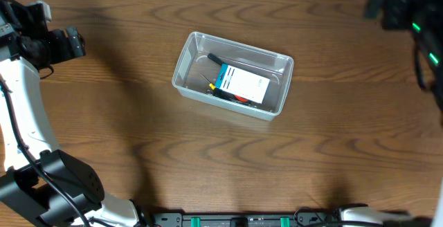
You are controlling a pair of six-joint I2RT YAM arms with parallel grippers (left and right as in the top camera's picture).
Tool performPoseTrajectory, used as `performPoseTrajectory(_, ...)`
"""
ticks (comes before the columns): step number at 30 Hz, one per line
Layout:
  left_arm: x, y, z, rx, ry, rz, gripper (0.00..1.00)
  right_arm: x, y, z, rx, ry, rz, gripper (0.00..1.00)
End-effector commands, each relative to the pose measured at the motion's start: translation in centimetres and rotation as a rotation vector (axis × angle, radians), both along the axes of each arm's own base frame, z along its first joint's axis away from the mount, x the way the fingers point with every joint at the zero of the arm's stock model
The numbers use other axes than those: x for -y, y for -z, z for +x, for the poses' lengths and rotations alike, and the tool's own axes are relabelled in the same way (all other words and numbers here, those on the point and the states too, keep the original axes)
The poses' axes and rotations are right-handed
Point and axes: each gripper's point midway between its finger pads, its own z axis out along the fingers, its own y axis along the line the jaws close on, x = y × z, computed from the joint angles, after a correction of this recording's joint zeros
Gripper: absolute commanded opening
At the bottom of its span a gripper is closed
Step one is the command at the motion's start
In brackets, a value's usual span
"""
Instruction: Pack container
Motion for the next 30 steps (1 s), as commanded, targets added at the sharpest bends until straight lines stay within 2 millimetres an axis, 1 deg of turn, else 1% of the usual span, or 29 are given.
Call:
performPoseTrajectory(1, 0.1, -0.5, 0.2, 0.015, 0.003, -0.008, 0.98, 0.5, 0.1, -1.8, 0.005, 0.028, 0.007, 0.99)
performPoseTrajectory(3, 0.1, -0.5, 0.2, 0.015, 0.003, -0.008, 0.98, 0.8, -0.2, -3.9, 0.026, 0.028, 0.009, 0.99)
performPoseTrajectory(5, 0.1, -0.5, 0.2, 0.014, 0.003, -0.008, 0.98, 1.8, -0.8, -5.9, 0.077, 0.061, -0.029, 0.99)
performPoseTrajectory(7, 0.1, -0.5, 0.2, 0.015, 0.003, -0.008, 0.98, 2.6, -0.7, -7.8, 0.122, 0.090, -0.037, 0.99)
performPoseTrajectory(9, 0.1, -0.5, 0.2, 0.014, 0.003, -0.008, 0.98, 3.0, 0.0, -9.7, 0.173, 0.105, -0.030, 0.99)
performPoseTrajectory(11, 0.1, -0.5, 0.2, 0.015, 0.003, -0.008, 0.98, 3.3, 1.3, -11.4, 0.227, 0.106, -0.020, 0.99)
performPoseTrajectory(12, 0.1, -0.5, 0.2, 0.014, 0.003, -0.008, 0.98, 3.4, 2.3, -12.1, 0.254, 0.106, -0.013, 0.99)
performPoseTrajectory(14, 0.1, -0.5, 0.2, 0.014, 0.003, -0.008, 0.98, 3.5, 4.6, -13.4, 0.303, 0.107, 0.009, 0.99)
performPoseTrajectory(16, 0.1, -0.5, 0.2, 0.015, 0.003, -0.008, 0.98, 3.5, 7.4, -14.3, 0.345, 0.102, 0.026, 0.99)
performPoseTrajectory(18, 0.1, -0.5, 0.2, 0.015, 0.003, -0.008, 0.98, 3.3, 10.1, -14.6, 0.377, 0.087, 0.034, 0.99)
performPoseTrajectory(21, 0.1, -0.5, 0.2, 0.015, 0.003, -0.008, 0.98, 3.0, 13.7, -14.4, 0.416, 0.076, 0.075, 0.99)
performPoseTrajectory(24, 0.1, -0.5, 0.2, 0.015, 0.003, -0.008, 0.98, 2.7, 17.2, -13.5, 0.433, 0.066, 0.117, 0.99)
performPoseTrajectory(30, 0.1, -0.5, 0.2, 0.015, 0.003, -0.008, 0.98, 0.4, 23.8, -11.7, 0.370, -0.051, 0.124, 0.99)
